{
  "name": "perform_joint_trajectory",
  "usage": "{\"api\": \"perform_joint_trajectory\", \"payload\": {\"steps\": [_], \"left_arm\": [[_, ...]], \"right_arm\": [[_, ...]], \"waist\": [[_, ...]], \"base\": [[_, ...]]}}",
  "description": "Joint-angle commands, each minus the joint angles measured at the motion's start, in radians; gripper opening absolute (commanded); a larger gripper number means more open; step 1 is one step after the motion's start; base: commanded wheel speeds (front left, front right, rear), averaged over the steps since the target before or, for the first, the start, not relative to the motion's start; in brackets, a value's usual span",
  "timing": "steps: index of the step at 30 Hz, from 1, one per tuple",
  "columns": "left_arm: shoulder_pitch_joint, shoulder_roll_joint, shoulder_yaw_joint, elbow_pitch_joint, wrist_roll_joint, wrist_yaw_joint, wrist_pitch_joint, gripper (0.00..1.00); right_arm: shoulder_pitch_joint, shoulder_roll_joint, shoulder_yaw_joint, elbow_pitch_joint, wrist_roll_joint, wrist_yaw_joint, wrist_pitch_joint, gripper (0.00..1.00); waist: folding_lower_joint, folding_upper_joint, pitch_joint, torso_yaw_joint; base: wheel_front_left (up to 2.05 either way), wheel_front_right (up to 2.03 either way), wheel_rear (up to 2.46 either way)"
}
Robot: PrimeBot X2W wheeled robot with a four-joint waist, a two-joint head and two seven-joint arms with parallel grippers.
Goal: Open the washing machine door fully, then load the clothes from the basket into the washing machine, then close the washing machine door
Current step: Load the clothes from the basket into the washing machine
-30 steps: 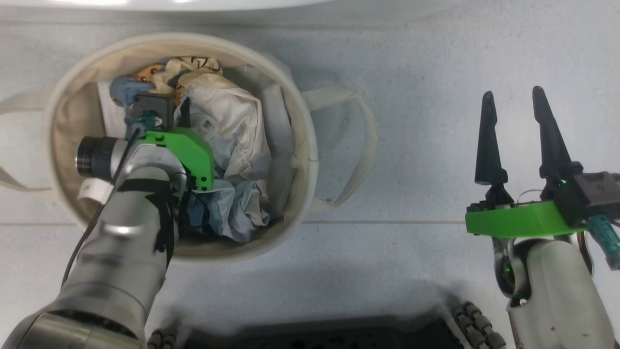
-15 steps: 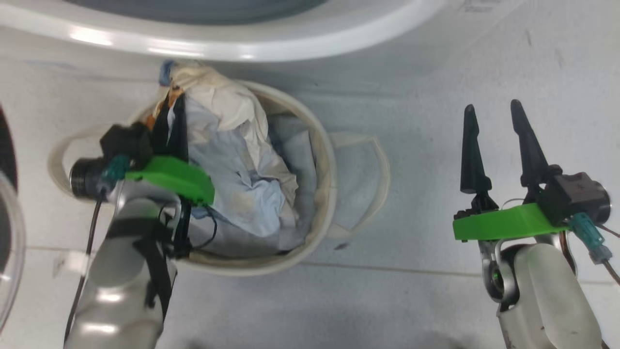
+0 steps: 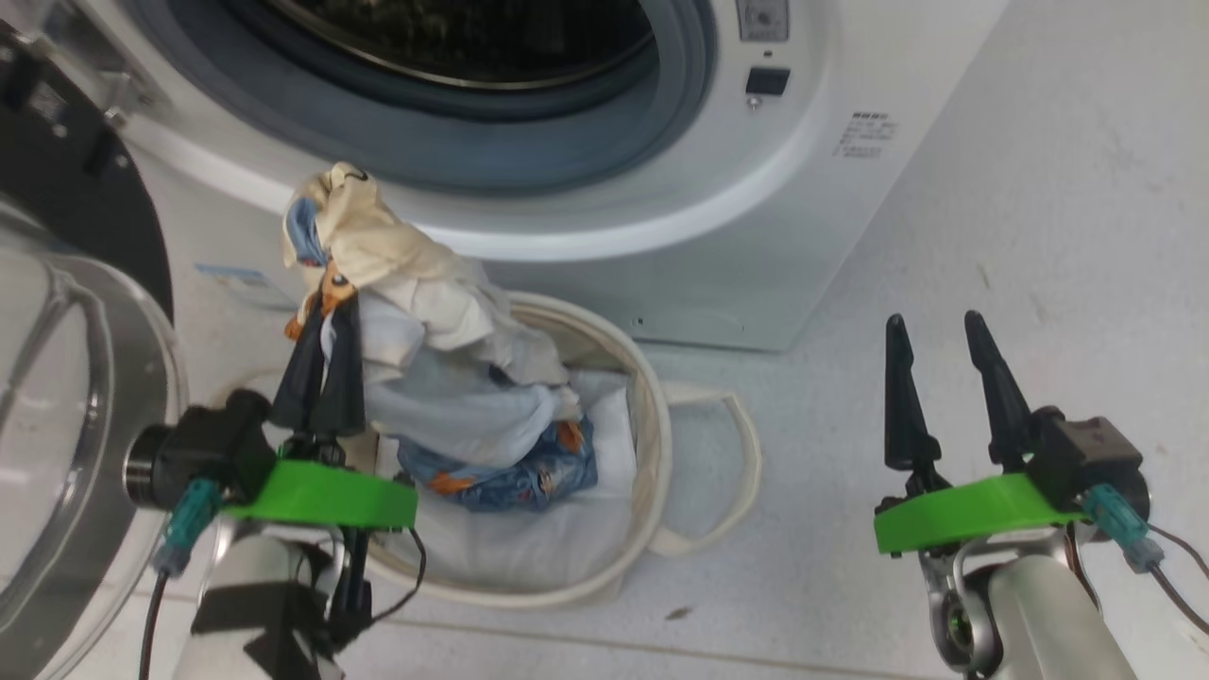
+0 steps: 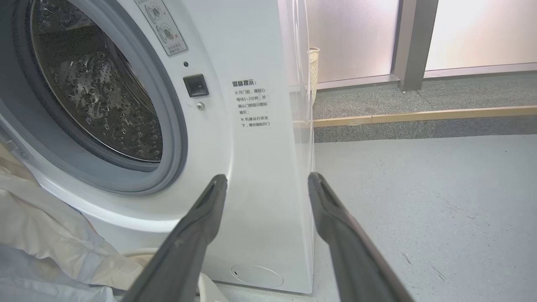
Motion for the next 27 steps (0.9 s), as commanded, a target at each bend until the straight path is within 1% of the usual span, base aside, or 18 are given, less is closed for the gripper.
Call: {"api": "perform_joint_trajectory", "payload": {"steps": [1,4,12,21,27], "left_arm": [[0.022,0.01,0.035,-0.066,0.01,-0.01,-0.012,0.0],[0.076,0.006,0.032,-0.132,0.001,-0.023,-0.012,0.0],[0.135,0.005,0.002,-0.248,-0.029,-0.012,-0.012,0.0],[0.198,0.005,-0.02,-0.272,-0.043,0.008,-0.012,0.0],[0.215,0.005,-0.029,-0.269,-0.052,0.015,-0.012,0.0]], "right_arm": [[0.011,-0.001,0.025,-0.027,0.01,0.0,-0.012,1.0],[0.034,-0.001,0.028,-0.023,0.02,0.0,-0.012,1.0],[0.059,-0.001,0.031,-0.014,0.034,0.0,-0.012,1.0],[0.085,-0.001,0.032,-0.008,0.063,0.0,-0.012,1.0],[0.093,-0.001,0.036,-0.008,0.071,0.0,-0.012,1.0]], "waist": [[0.0001,-0.0001,-0.074,0.013],[0.0001,-0.0001,-0.111,0.015],[0.0001,-0.0001,-0.163,0.017],[0.0001,-0.0001,-0.22,0.022],[0.0001,-0.0001,-0.222,0.019]], "base": [[0.0,0.0,0.0],[0.0,0.0,0.0],[0.0,0.0,0.0],[0.0,0.0,0.0],[0.0,0.0,0.0]]}}
